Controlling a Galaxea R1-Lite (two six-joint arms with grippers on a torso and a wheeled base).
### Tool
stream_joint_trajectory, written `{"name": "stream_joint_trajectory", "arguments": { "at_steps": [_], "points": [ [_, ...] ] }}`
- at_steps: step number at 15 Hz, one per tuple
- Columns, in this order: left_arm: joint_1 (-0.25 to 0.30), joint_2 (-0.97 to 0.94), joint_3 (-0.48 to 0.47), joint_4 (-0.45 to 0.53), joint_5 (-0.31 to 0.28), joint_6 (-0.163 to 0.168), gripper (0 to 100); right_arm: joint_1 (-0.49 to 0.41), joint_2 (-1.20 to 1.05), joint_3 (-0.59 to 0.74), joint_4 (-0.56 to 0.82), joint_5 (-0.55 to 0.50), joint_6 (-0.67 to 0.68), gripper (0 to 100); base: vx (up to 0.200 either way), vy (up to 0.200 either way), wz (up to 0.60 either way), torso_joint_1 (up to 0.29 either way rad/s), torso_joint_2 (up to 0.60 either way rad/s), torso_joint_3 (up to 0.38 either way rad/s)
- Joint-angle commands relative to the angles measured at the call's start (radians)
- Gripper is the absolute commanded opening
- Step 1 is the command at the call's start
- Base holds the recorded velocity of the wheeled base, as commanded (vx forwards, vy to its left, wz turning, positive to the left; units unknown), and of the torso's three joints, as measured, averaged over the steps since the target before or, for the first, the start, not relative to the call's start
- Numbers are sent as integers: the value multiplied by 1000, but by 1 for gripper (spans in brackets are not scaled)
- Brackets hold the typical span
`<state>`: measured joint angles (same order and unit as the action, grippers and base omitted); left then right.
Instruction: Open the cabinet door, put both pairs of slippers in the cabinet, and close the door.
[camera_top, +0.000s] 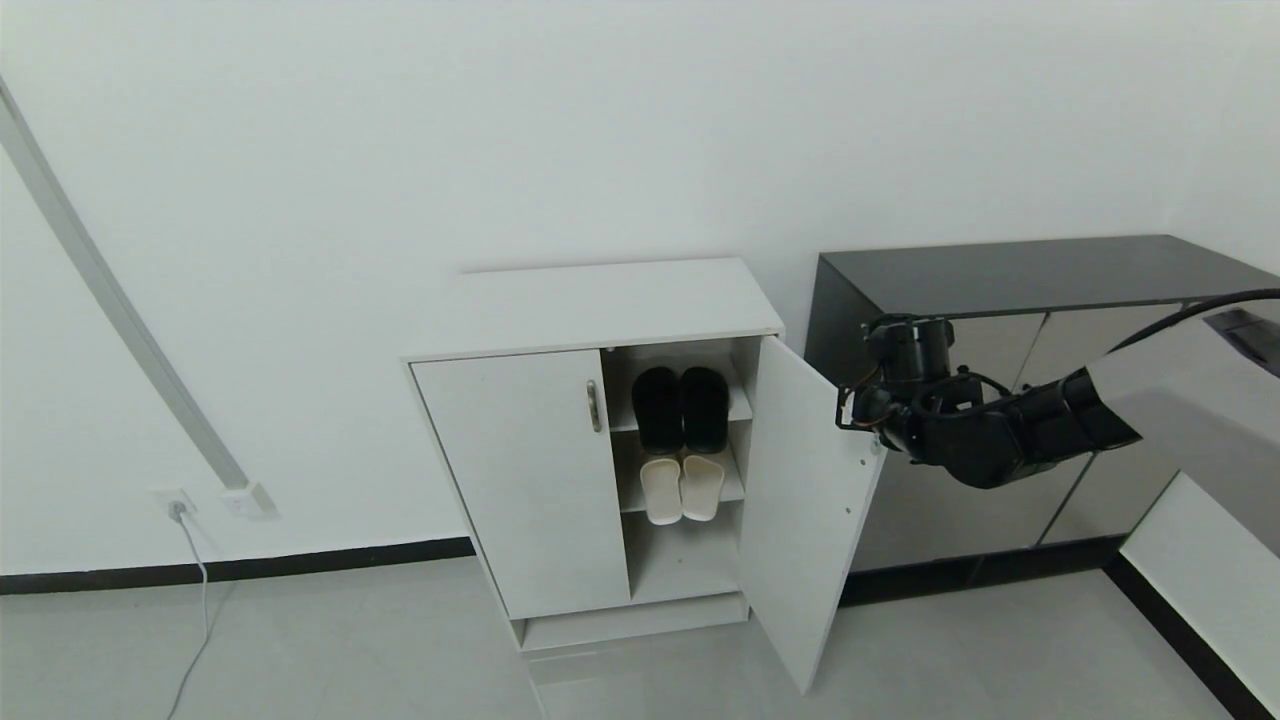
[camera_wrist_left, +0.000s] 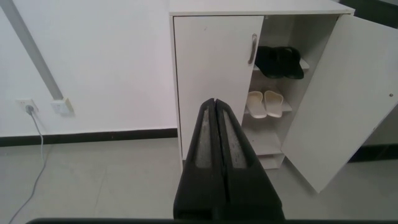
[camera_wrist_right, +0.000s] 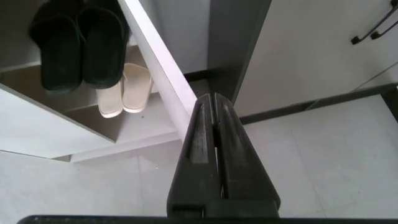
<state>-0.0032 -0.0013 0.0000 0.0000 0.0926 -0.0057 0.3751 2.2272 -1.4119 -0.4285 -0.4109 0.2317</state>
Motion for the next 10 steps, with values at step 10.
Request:
{"name": "stream_joint_trajectory", "arguments": {
  "at_steps": [10],
  "points": [
    [0, 1, 0, 0, -1, 0, 0, 21, 8, 8, 1, -3, 1, 0, 0, 0, 0, 0, 0, 0]
  ]
}}
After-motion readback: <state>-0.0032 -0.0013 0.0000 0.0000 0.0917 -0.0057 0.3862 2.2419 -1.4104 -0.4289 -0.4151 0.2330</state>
